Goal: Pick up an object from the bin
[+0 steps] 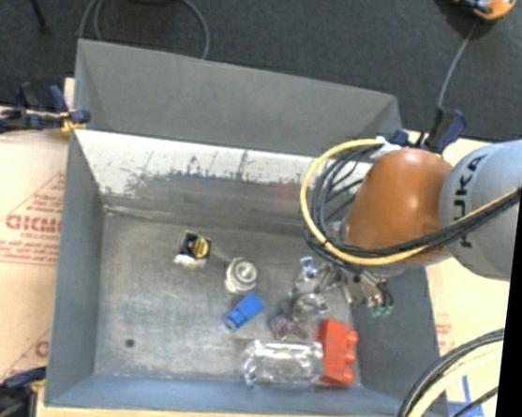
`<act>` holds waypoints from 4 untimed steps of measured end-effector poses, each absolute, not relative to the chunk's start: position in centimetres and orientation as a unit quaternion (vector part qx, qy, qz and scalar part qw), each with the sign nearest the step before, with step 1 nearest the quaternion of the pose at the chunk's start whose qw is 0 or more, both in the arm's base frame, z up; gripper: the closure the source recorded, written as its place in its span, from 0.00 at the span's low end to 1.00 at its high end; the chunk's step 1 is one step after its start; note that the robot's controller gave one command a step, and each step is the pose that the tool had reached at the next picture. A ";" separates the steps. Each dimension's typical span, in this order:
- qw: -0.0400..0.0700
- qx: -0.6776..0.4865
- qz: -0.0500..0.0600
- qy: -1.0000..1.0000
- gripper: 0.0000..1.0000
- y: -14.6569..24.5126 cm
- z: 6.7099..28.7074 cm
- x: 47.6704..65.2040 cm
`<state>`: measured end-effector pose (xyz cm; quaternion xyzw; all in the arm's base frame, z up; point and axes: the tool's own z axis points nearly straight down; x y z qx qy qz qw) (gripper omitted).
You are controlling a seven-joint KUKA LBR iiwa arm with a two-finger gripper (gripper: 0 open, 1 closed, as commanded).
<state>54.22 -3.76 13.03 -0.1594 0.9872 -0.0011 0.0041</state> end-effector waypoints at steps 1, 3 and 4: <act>0.004 -0.340 -0.002 0.940 1.00 -8.2 21.6 53.9; 0.005 -0.325 -0.004 0.946 0.00 -2.8 11.1 53.6; 0.011 -0.289 -0.006 0.957 0.00 -3.2 10.9 54.2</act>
Offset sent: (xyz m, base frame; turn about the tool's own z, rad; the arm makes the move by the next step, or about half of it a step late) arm -0.0047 -0.0424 0.0830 -0.3778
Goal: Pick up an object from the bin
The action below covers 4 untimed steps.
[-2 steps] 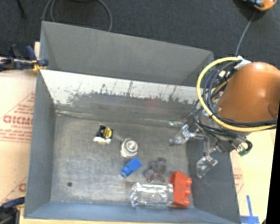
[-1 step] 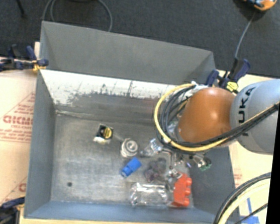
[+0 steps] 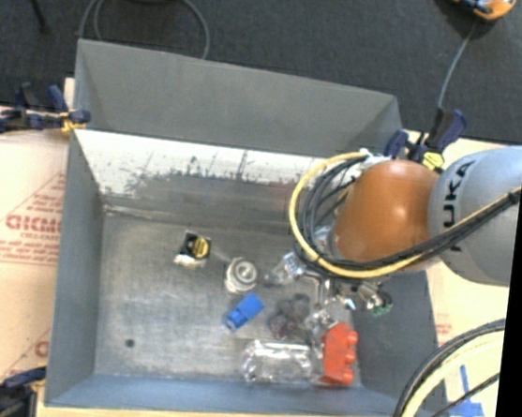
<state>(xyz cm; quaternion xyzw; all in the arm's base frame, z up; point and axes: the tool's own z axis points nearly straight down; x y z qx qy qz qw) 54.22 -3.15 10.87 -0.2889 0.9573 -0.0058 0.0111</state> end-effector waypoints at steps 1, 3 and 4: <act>0.009 -0.338 -0.003 0.941 0.00 -3.0 9.8 54.3; 0.005 -0.297 -0.001 0.955 0.00 -1.9 8.1 56.6; 0.005 -0.309 -0.002 0.951 0.00 -9.1 7.6 52.6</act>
Offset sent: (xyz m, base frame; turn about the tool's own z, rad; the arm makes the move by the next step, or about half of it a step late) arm 0.0219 -0.0007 -0.0378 -0.2609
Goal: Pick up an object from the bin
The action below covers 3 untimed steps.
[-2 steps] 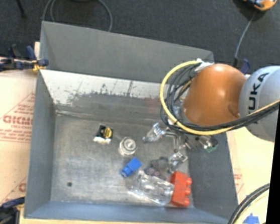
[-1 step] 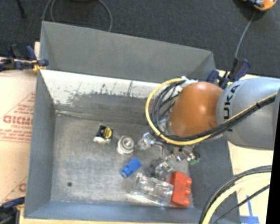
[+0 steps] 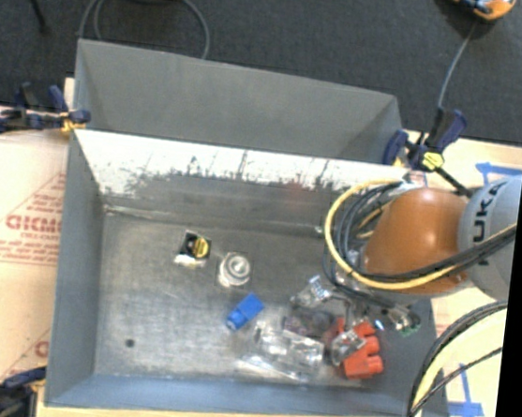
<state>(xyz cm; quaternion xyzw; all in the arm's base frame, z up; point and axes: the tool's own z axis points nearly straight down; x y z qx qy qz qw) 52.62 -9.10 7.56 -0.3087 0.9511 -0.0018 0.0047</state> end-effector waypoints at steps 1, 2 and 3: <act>0.006 -0.308 -0.002 0.951 1.00 -9.2 7.6 52.7; 0.005 -0.320 -0.002 0.948 1.00 -9.8 14.1 53.7; 0.005 -0.344 -0.003 0.939 1.00 -10.6 26.7 54.3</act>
Offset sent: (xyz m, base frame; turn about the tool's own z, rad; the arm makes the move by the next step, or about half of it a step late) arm 0.0000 0.0000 0.0000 0.0000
